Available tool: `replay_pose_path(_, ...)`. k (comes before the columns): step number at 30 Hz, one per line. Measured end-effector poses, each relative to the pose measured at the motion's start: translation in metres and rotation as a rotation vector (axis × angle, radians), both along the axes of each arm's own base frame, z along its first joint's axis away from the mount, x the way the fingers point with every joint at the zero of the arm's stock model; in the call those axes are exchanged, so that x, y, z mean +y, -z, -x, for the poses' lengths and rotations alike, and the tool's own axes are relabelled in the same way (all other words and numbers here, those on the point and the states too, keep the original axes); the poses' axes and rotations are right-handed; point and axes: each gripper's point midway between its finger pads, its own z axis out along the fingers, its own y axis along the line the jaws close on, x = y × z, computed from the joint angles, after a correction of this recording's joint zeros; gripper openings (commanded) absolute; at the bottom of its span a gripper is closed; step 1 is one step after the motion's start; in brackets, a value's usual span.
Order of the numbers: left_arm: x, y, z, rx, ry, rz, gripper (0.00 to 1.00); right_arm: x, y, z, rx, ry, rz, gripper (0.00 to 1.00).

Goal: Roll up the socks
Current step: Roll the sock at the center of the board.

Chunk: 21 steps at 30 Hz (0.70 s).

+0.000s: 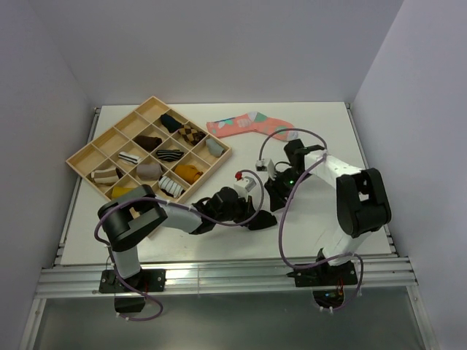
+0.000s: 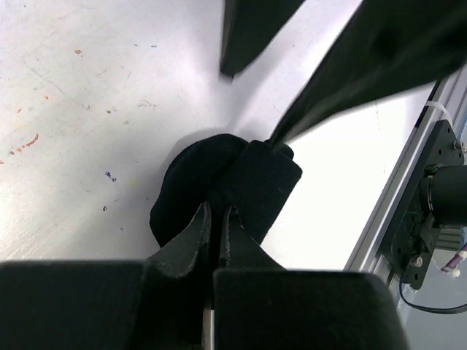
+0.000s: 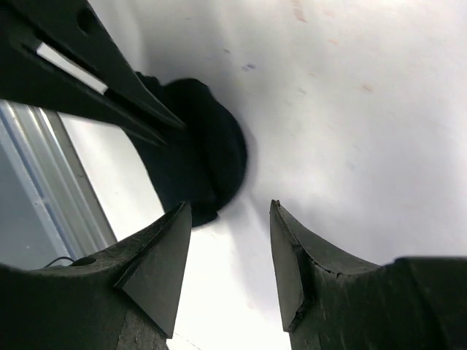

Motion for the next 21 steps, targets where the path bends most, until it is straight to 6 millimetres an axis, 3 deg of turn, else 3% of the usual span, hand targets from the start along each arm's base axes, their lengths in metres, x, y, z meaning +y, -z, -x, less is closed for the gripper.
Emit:
replay_pose_path(4, 0.000, 0.001, -0.001, 0.032, -0.010, 0.003, 0.00, -0.016, -0.011, -0.011, -0.053, 0.061, -0.034, 0.55)
replay_pose_path(8, 0.002, 0.002, -0.003, 0.073, -0.013, 0.013, 0.00, -0.031, -0.023, -0.008, -0.129, 0.082, -0.059, 0.59)
replay_pose_path(13, 0.002, 0.004, -0.005, 0.136, 0.004, 0.023, 0.00, -0.038, -0.035, 0.006, -0.241, 0.037, -0.101, 0.62)
replay_pose_path(21, -0.006, 0.006, -0.007, 0.249, 0.052, 0.006, 0.00, -0.038, -0.036, 0.033, -0.388, -0.099, -0.146, 0.67)
